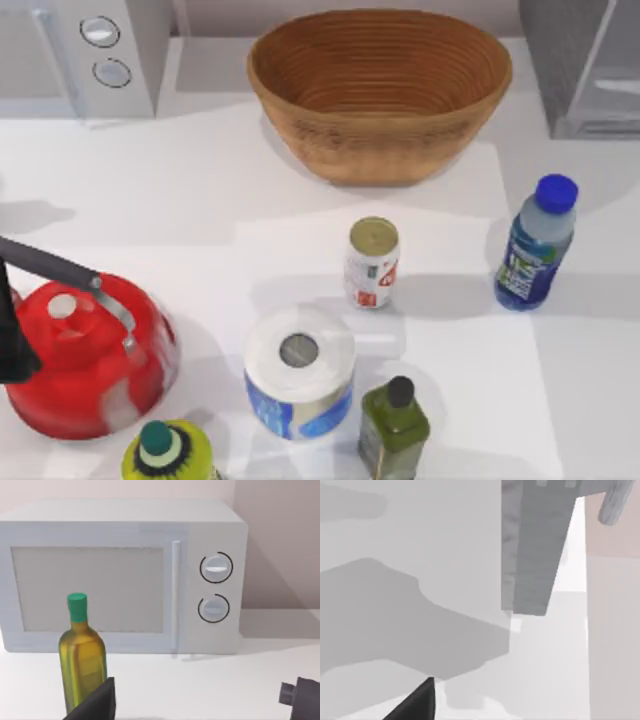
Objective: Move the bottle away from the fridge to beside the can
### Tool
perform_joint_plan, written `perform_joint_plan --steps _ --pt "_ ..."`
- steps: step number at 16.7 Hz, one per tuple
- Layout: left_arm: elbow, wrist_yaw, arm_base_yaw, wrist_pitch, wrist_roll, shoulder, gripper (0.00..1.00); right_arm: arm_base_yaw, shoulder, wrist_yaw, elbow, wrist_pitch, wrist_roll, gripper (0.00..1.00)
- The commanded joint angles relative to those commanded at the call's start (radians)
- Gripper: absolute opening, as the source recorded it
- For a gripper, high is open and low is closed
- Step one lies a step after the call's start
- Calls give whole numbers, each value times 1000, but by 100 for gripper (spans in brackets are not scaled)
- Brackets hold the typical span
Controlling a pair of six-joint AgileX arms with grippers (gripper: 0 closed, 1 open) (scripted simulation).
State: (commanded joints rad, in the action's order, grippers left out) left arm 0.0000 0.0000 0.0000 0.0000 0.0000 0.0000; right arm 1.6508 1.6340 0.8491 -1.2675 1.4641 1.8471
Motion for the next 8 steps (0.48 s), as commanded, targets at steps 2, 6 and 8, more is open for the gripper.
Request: perform_joint_plan --steps 2,6,8 --pt "0 0 0 0 0 0 100 88 99 50 -32 0 98 100" --pt "0 0 0 0 0 0 100 160 179 92 -58 -1 178 100" --pt "0 0 0 0 0 0 100 160 179 92 -58 -1 178 100"
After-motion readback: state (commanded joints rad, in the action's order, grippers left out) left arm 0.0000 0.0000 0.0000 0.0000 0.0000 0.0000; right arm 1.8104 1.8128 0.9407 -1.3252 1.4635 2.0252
